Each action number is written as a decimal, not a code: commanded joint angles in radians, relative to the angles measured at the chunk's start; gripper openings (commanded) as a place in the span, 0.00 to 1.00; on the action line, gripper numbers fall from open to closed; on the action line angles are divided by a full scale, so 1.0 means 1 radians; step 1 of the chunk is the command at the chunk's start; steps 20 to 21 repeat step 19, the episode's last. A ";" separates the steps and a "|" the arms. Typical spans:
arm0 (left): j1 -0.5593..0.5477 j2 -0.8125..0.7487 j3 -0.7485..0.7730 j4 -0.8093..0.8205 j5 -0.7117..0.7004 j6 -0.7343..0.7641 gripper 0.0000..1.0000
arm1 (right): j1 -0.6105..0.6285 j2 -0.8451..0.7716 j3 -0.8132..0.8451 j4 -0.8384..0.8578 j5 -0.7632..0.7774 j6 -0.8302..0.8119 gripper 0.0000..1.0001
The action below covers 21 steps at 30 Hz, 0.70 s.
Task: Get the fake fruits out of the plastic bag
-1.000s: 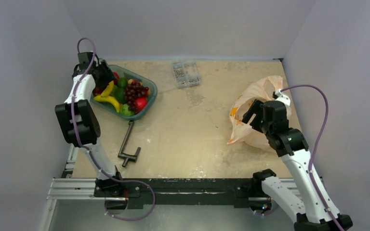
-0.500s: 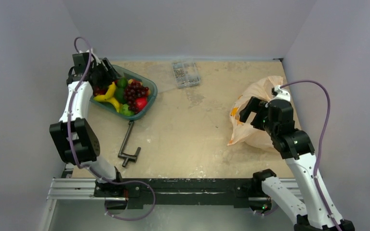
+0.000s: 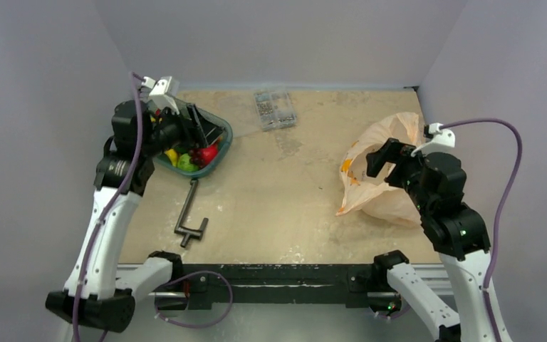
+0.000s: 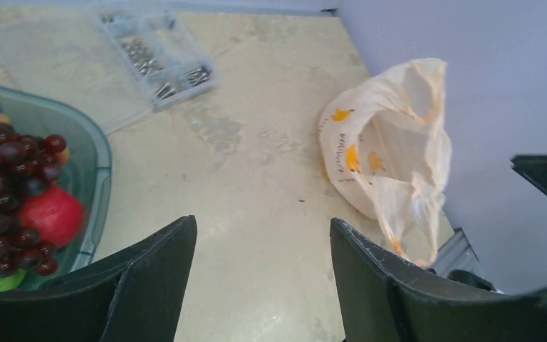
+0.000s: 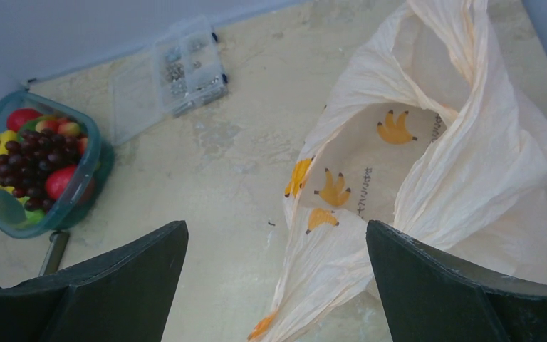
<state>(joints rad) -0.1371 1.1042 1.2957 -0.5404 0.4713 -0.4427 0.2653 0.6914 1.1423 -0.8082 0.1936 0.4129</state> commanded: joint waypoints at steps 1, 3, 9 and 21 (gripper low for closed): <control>-0.039 -0.221 -0.022 0.043 0.062 -0.025 0.70 | -0.002 -0.048 0.093 0.004 0.045 -0.039 0.99; -0.039 -0.328 -0.029 0.057 0.050 -0.031 0.73 | -0.003 -0.068 0.112 0.006 0.044 -0.041 0.99; -0.039 -0.511 -0.023 0.038 0.001 -0.026 0.77 | -0.001 -0.154 0.147 0.028 0.054 -0.028 0.99; -0.040 -0.600 -0.031 -0.040 -0.031 -0.024 0.79 | -0.001 -0.238 0.167 -0.017 0.170 -0.019 0.99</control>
